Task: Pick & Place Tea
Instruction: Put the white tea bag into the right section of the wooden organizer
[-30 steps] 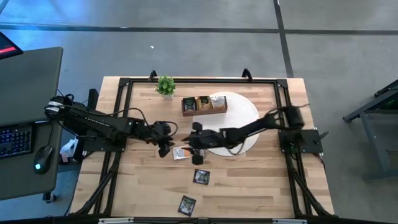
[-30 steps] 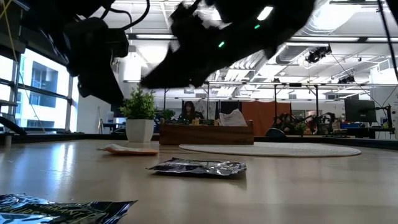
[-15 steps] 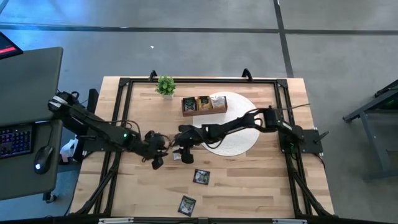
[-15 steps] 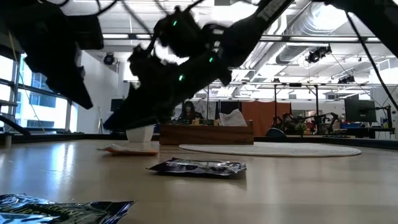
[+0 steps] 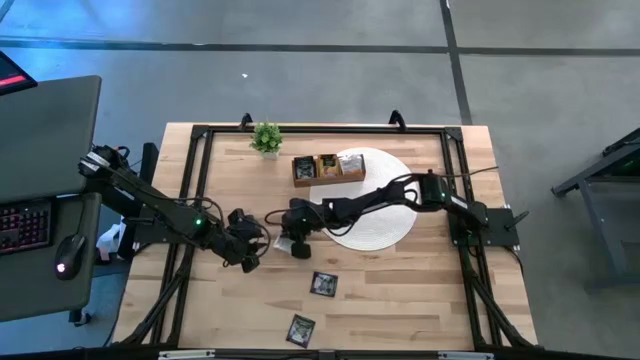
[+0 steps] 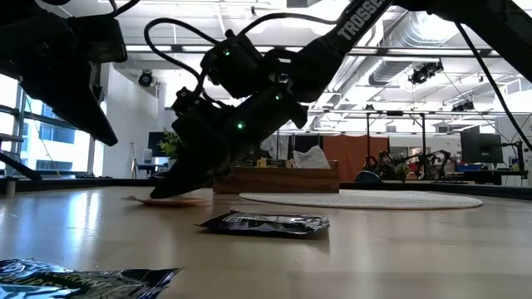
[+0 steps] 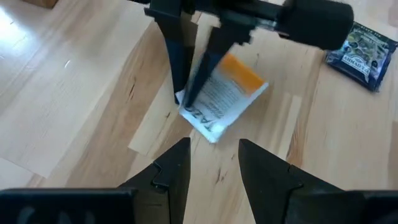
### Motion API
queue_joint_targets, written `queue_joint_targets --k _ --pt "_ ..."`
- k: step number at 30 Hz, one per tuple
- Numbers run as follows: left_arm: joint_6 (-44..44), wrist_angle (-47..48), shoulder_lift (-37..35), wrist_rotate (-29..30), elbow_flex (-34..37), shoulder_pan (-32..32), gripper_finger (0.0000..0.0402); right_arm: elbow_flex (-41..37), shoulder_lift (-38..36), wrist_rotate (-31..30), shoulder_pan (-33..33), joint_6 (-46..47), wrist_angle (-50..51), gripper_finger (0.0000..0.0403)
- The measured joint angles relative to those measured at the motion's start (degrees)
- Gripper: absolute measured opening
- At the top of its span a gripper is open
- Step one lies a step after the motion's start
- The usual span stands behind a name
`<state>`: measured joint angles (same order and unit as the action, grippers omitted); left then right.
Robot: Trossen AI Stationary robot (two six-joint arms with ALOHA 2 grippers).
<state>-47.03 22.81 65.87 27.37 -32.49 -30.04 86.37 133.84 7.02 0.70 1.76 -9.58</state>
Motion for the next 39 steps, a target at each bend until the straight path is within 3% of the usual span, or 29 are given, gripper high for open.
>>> queue_joint_targets --k 2,4,8,11,15,17,19,23,27,30,34,39 --pt "0.0 0.0 0.0 0.0 0.0 0.0 0.0133 -0.1 -0.8 0.8 -0.5 1.6 0.9 0.001" --pt "-0.3 -0.1 0.0 0.0 0.0 0.0 0.0133 -0.4 -2.8 0.5 -0.9 3.3 3.8 0.0014" --pt "-2.1 0.2 0.0 0.9 0.0 0.0 0.0133 -0.3 -11.3 -6.0 -1.2 1.0 13.8 0.0013" --pt "-2.8 0.3 0.0 1.4 0.0 0.0 0.0133 -0.1 -19.1 -16.6 -1.1 -4.1 23.8 0.0004" --pt "-3.3 0.3 0.0 1.3 0.0 0.0 0.0133 -4.1 -27.6 -39.4 -0.4 -6.2 30.7 0.0004" --pt "-4.3 0.3 0.0 1.3 0.0 0.0 0.0133 -9.9 -31.5 -46.3 -0.5 -5.0 29.5 0.0003" --pt "-4.8 0.1 0.0 1.3 0.0 0.0 0.0133 -17.4 -34.9 -49.1 -1.0 -2.9 25.3 0.0004" --pt "-5.8 0.1 0.0 2.1 0.0 0.0 0.0133 -33.7 -40.1 -54.3 -3.7 -3.0 3.5 0.0003" --pt "-5.5 0.0 0.0 4.5 0.0 0.0 0.0133 -45.6 -40.7 -52.4 -8.9 -10.3 -22.9 0.0002" --pt "-5.4 0.0 0.0 6.8 0.0 0.0 0.0133 -50.2 -39.7 -45.9 -12.7 -10.8 -33.5 0.0001" --pt "-5.4 -0.1 0.0 9.2 0.0 0.0 0.0133 -51.2 -39.3 -38.6 -16.2 -12.0 -34.2 0.0001" --pt "-5.3 0.1 0.0 10.5 0.0 0.1 0.0133 -51.2 -39.3 -38.4 -17.9 -9.5 -32.1 0.0002"
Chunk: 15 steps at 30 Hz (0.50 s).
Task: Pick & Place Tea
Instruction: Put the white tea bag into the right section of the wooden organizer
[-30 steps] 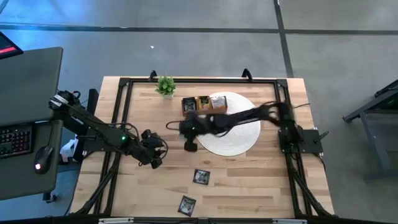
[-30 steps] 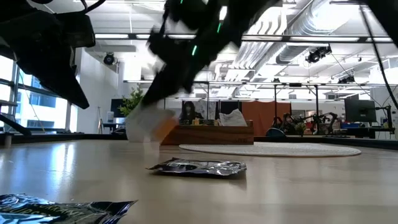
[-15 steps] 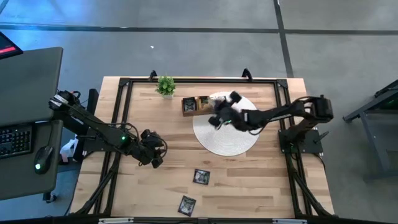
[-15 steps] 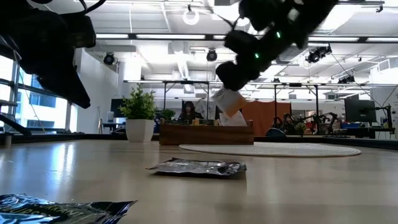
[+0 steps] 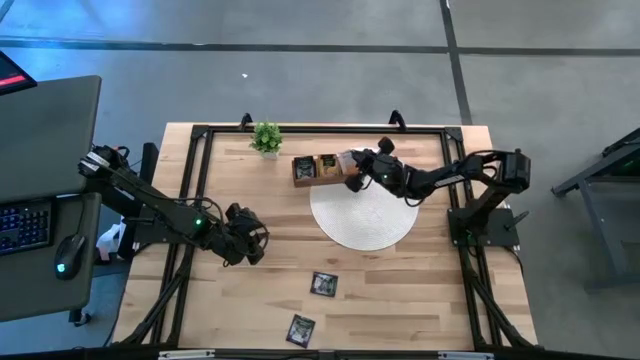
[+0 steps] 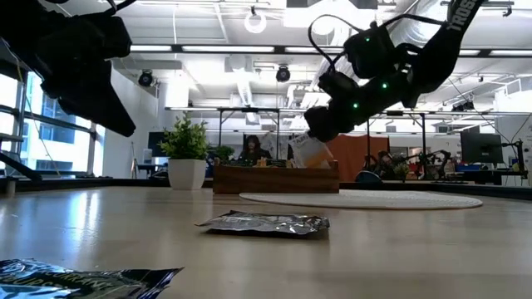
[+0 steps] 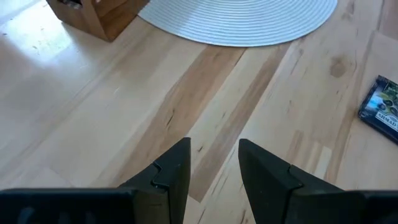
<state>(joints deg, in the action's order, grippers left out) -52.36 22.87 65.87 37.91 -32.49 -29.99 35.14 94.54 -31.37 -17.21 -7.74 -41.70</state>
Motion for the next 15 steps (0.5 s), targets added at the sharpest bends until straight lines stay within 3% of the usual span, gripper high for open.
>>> queue_joint_targets --k 8,12,15 --pt "0.0 0.1 0.0 -0.3 0.0 0.0 0.0133 0.0 0.0 2.9 -0.9 1.7 1.8 0.0026" --pt "0.0 0.2 0.0 -1.2 0.0 0.0 0.0133 0.0 0.0 4.5 -1.1 2.5 0.2 0.0064" --pt "0.0 0.2 0.0 -1.4 0.0 0.0 0.0133 0.0 0.0 2.0 -1.1 3.6 0.4 0.0097"
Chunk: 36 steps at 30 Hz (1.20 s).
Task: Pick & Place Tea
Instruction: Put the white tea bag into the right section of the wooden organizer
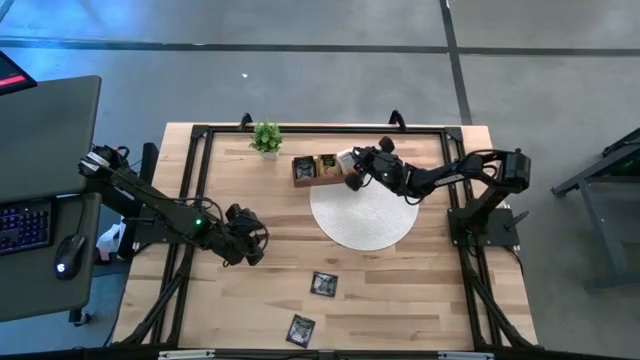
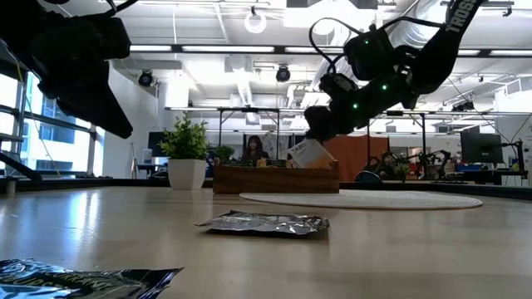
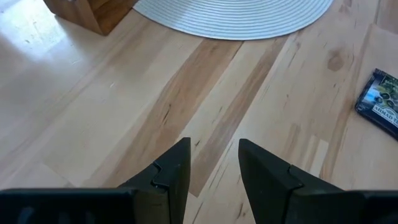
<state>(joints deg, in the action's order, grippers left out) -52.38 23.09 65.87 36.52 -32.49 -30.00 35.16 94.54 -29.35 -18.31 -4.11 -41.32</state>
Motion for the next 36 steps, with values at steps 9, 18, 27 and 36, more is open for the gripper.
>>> queue_joint_targets --k 9,18,27,36 --pt "-0.5 -0.2 0.0 -2.5 0.0 0.0 0.0133 0.0 0.0 -6.8 4.3 -5.7 -0.1 0.015" --pt "-0.7 -0.2 0.0 -3.9 0.0 0.0 0.0133 0.0 0.0 -20.3 11.6 -9.4 2.3 0.0127" --pt "-0.7 -0.2 0.0 -3.1 0.0 0.0 0.0133 0.0 0.0 -8.5 7.7 2.5 14.1 0.001" --pt "-0.4 -0.2 0.0 -1.5 0.0 0.0 0.0133 0.0 0.0 0.8 4.1 4.1 16.1 0.0005"
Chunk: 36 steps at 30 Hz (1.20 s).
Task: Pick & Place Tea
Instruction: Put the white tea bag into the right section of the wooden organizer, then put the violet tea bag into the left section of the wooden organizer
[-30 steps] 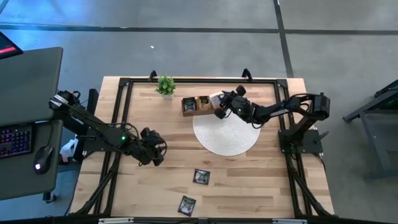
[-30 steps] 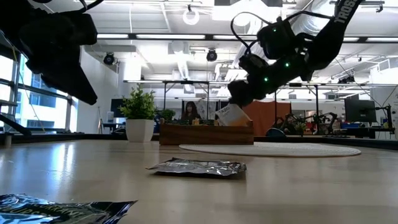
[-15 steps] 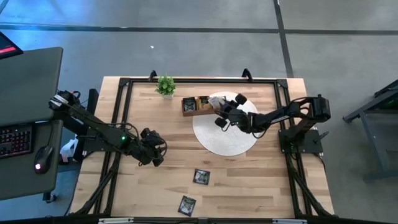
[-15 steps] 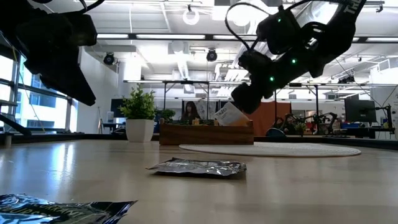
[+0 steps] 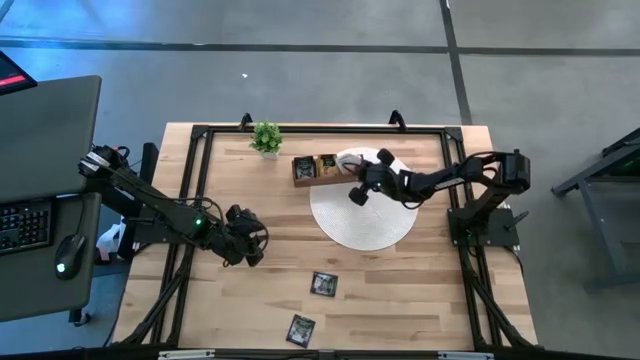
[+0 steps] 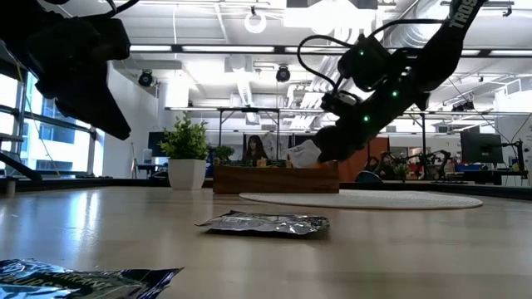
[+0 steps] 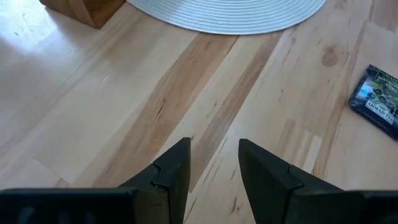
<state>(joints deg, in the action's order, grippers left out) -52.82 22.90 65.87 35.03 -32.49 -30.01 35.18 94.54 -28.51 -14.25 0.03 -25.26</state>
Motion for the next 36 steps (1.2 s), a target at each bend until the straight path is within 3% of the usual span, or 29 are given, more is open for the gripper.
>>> queue_joint_targets --k 6,9,12,15,18,20,24,27,32,36 --pt "0.0 0.0 0.0 0.0 0.0 0.0 0.0133 0.0 -0.1 8.9 1.0 0.2 -1.1 0.0004" --pt "0.0 0.0 0.0 0.0 0.0 0.0 0.0133 0.0 -1.7 7.1 3.5 0.2 -2.3 0.0003" --pt "0.0 0.0 0.0 0.0 0.0 0.0 0.0133 0.5 -5.3 7.9 7.6 0.5 -6.2 0.0003" --pt "0.8 0.0 0.0 0.1 0.0 0.0 0.0133 3.1 -7.6 17.2 13.2 0.8 -8.2 0.0008" --pt "1.3 -0.2 0.0 0.3 0.0 0.0 0.0133 6.9 -6.5 24.1 19.7 4.2 -6.9 0.0011" --pt "1.3 -0.5 0.0 0.5 0.0 0.0 0.0133 9.8 -4.1 23.6 24.1 3.7 -4.8 0.0017" --pt "1.3 -1.1 0.0 1.1 0.0 0.0 0.0133 16.3 2.2 20.5 30.0 3.3 5.8 0.005" --pt "1.3 -2.9 0.0 0.1 0.0 0.0 0.0133 21.5 6.8 20.7 31.6 9.1 13.7 0.0088" --pt "1.6 -6.1 0.0 -1.0 0.0 0.0 0.0133 27.3 13.2 25.3 32.9 19.2 22.7 0.0147" --pt "2.4 -6.9 0.0 -2.5 0.0 0.0 0.0133 28.8 15.9 28.1 34.6 19.7 25.9 0.0178"
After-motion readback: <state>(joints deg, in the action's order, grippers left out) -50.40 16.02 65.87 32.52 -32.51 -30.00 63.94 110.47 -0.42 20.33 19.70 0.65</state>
